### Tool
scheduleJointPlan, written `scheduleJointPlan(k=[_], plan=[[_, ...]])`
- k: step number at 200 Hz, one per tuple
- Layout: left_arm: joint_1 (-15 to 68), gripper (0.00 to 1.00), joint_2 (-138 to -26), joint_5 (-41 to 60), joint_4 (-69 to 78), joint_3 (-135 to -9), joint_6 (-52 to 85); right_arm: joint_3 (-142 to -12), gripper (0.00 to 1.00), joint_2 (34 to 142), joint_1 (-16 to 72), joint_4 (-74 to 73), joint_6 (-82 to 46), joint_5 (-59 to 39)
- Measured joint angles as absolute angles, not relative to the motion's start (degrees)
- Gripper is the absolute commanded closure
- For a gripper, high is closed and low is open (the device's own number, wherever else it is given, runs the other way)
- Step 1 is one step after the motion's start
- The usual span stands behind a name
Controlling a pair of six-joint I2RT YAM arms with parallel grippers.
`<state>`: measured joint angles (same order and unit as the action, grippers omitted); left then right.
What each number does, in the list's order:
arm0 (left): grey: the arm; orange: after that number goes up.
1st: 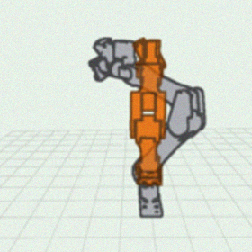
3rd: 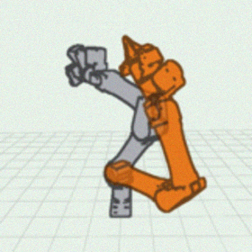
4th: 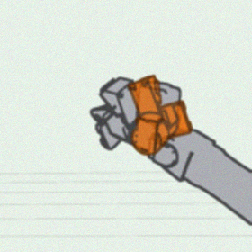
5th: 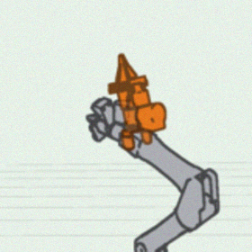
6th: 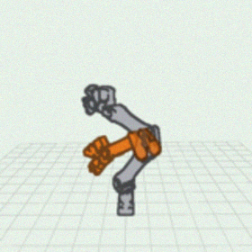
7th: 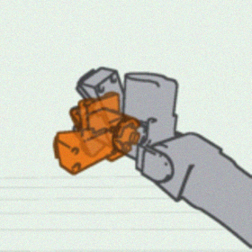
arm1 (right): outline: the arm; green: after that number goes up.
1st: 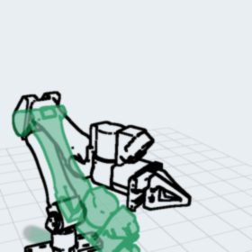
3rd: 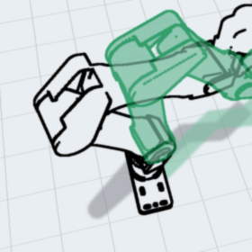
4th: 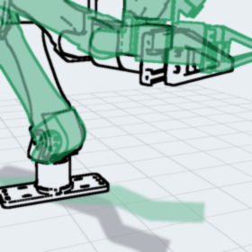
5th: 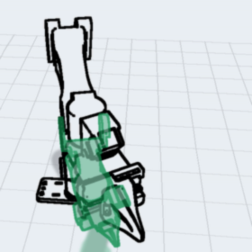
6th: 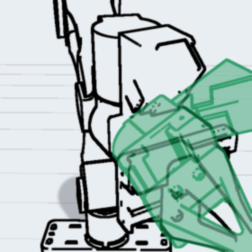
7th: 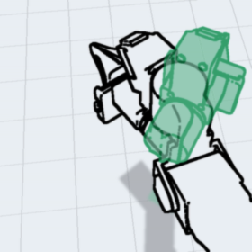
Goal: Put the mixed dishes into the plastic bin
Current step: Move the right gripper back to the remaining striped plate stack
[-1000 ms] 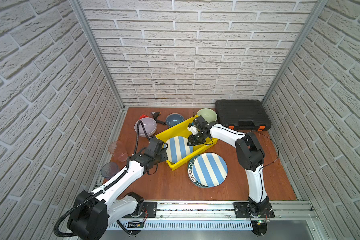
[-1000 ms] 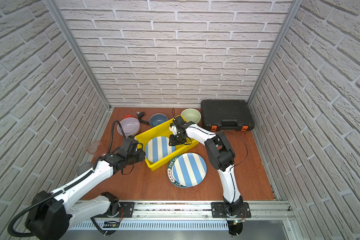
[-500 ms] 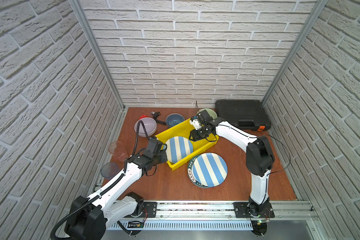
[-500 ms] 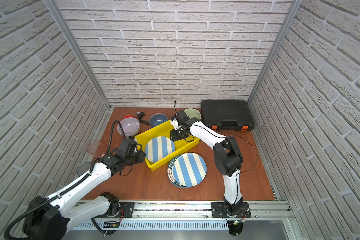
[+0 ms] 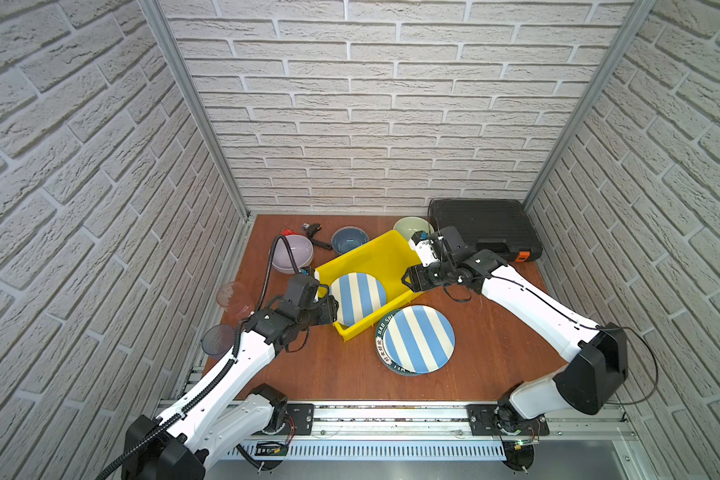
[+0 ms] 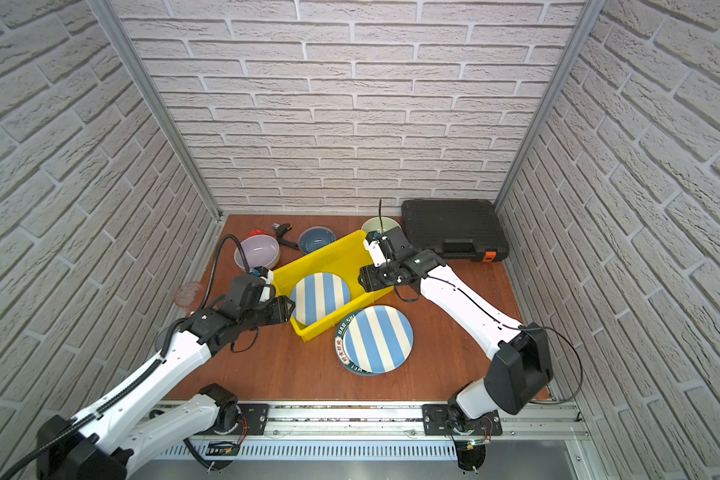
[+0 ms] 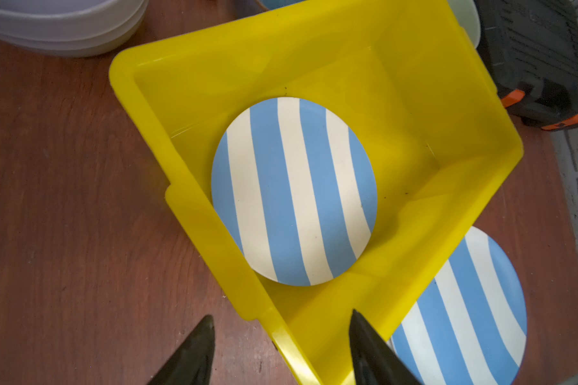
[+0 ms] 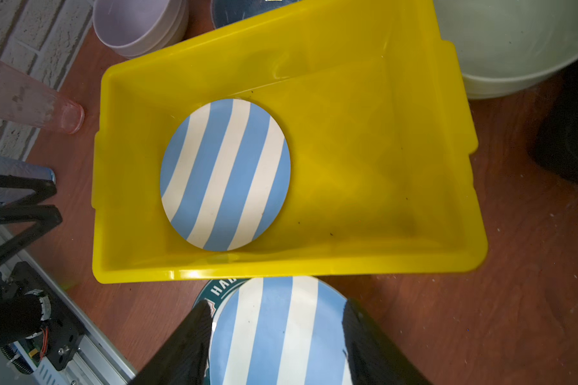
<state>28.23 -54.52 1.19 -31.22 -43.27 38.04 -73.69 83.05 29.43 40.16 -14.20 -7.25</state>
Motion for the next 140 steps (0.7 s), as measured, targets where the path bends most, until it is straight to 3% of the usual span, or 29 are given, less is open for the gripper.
scheduleJointPlan(k=[48,140], plan=[[30.85,0.34,-57.04,5.50,-32.21,-47.11,35.03,-60.53,0.35,72.03,28.10,41.32,-17.47,-4.10],[50.59,0.41,-64.79,-0.45,-31.44,-51.48,32.80,-44.49,0.35,60.86,19.05,41.43,-20.73,-4.78]])
